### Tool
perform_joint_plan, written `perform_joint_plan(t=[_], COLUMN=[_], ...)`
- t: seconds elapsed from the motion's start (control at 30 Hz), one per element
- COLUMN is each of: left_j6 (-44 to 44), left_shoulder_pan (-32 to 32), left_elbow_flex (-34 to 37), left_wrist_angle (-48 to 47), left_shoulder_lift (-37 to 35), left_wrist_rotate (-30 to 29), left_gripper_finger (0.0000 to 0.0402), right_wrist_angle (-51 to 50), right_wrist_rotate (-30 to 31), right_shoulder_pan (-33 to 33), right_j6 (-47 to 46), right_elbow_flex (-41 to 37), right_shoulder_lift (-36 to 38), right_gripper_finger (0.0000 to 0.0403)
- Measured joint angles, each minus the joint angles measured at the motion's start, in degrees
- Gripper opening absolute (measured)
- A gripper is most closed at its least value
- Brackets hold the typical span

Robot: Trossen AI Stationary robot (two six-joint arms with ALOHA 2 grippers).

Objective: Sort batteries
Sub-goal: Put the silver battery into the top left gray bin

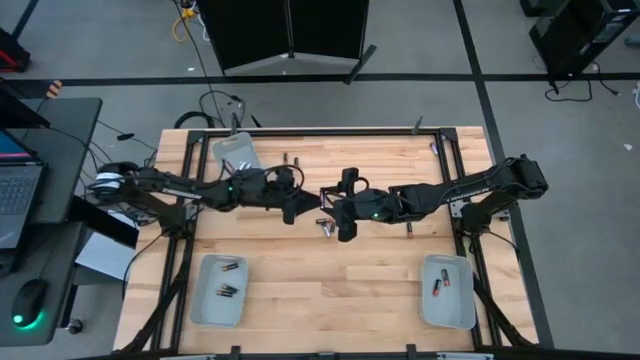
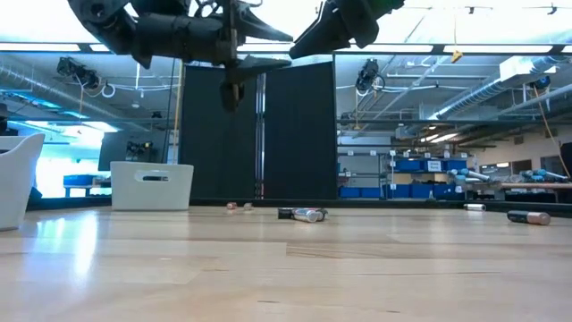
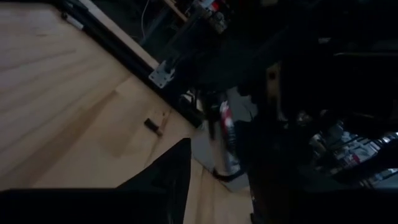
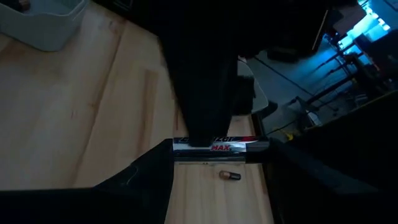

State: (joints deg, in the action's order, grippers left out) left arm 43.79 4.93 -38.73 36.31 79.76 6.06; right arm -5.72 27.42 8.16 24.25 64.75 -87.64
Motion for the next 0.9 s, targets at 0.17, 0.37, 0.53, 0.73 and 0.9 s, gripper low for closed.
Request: perform_joint_plan(t=[0.17,0.37,0.53,0.73,0.9], left_j6=[0.0,-2.4,-4.8,-4.6,-9.5], left_shoulder_pan=[0.0,0.0,0.4,2.1,3.2], left_elbow_flex=[-1.7,-3.4,-3.4,-3.3,-3.2], left_wrist_angle=[1.5,1.9,3.2,3.9,4.2], left_shoulder_lift=[2.8,5.3,5.4,5.4,5.4], left_wrist_rotate=[2.2,3.7,4.1,7.3,9.4], left_gripper_finger=[0.0159,0.0155,0.0116,0.0063,0.0059], right_wrist_angle=[0.2,-0.1,0.0,-0.3,-0.9], right_wrist_rotate=[0.0,0.0,0.0,0.8,0.3], right_shoulder_pan=[0.0,0.0,0.0,0.0,0.1], right_j6=[0.3,0.2,0.0,1.3,-0.4], right_elbow_flex=[0.0,0.0,0.0,0.0,0.1], right_shoulder_lift=[0.0,0.0,0.0,0.1,0.1], right_gripper_finger=[0.0232,0.0232,0.0232,0.0245,0.0274])
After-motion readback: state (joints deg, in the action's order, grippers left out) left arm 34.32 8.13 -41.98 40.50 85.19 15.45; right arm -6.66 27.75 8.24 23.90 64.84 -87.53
